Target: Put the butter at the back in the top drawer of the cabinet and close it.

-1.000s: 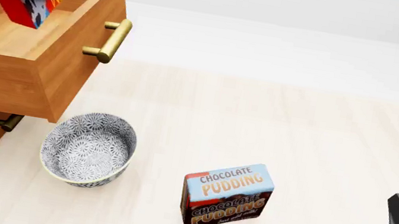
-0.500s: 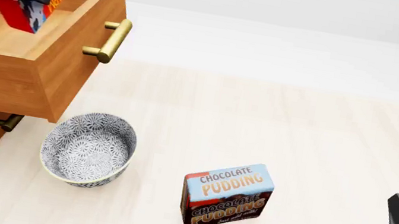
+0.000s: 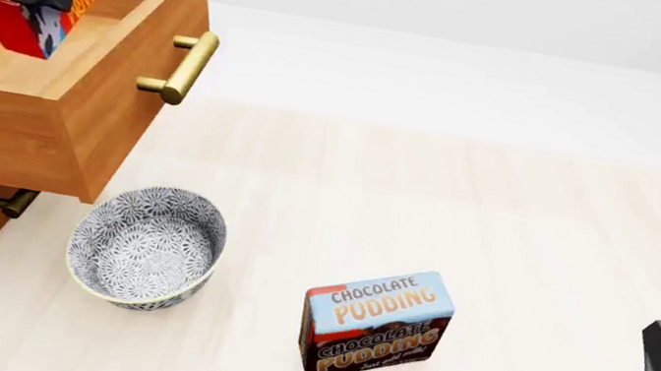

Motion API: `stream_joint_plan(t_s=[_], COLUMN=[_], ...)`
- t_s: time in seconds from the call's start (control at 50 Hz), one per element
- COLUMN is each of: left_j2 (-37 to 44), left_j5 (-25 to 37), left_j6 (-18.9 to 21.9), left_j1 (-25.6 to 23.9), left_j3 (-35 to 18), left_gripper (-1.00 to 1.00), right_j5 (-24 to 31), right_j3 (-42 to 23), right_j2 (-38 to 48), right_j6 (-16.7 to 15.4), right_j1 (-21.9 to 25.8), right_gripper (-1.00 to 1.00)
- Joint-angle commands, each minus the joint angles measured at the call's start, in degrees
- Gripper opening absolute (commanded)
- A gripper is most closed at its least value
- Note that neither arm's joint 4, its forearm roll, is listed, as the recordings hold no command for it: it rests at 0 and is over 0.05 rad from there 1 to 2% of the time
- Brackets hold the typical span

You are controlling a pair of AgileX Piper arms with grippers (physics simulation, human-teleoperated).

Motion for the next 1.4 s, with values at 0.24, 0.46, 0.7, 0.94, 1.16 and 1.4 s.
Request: stream_joint_plan(t_s=[0.24,0.46,0.7,0.94,1.16,1.4], left_j2=[-0.39,0.60,2.00,1.72,1.10,1.24], left_j5=[-1.71,-2.85,-4.14,-4.28,-4.19,-4.29], left_j6=[0.88,0.13,0.42,1.06,1.08,0.83], left_j1=[1.41,1.58,1.84,2.76,2.95,2.82], left_j3=[1.65,2.59,3.28,3.22,3.59,3.40], left_gripper=[-1.00,-1.00,-1.00,-1.00,-1.00,-1.00], right_j5=[0.00,0.00,0.00,0.00,0.00,0.00], right_j3=[0.00,0.00,0.00,0.00,0.00,0.00], right_j2=[0.00,0.00,0.00,0.00,0.00,0.00], right_j6=[0.00,0.00,0.00,0.00,0.00,0.00], right_j1=[0.00,0.00,0.00,0.00,0.00,0.00], right_gripper=[1.00,1.00,1.00,1.00,1.00,1.00])
